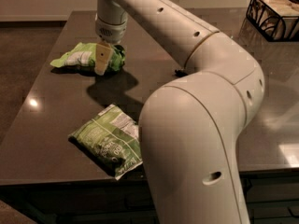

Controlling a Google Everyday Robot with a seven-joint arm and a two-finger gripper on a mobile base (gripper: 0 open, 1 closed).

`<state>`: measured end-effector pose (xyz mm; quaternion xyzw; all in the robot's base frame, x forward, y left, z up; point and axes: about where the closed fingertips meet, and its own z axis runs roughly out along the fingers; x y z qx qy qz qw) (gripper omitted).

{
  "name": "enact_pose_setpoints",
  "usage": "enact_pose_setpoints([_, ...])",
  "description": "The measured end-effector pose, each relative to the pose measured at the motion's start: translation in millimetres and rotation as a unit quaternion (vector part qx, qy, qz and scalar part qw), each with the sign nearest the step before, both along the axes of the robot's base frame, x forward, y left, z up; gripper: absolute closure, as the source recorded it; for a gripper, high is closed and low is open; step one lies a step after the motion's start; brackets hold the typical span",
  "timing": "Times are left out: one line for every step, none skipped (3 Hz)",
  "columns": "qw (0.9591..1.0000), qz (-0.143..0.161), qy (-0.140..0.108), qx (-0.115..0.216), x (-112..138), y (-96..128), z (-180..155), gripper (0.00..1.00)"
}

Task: Move green rice chip bag near rxbar chocolate

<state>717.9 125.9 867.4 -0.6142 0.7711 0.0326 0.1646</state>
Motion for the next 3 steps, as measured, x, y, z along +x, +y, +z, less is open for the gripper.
enact_pose_setpoints([1.0,0.009,0.003,0.003,-3,3,4,0.39])
enact_pose_setpoints([0.9998,0.016,-0.004,0.005,-6,-1,15,0.62])
enact_pose_setpoints([0.9997,0.014,-0.017,-0.003,-2,-20,26,0.86])
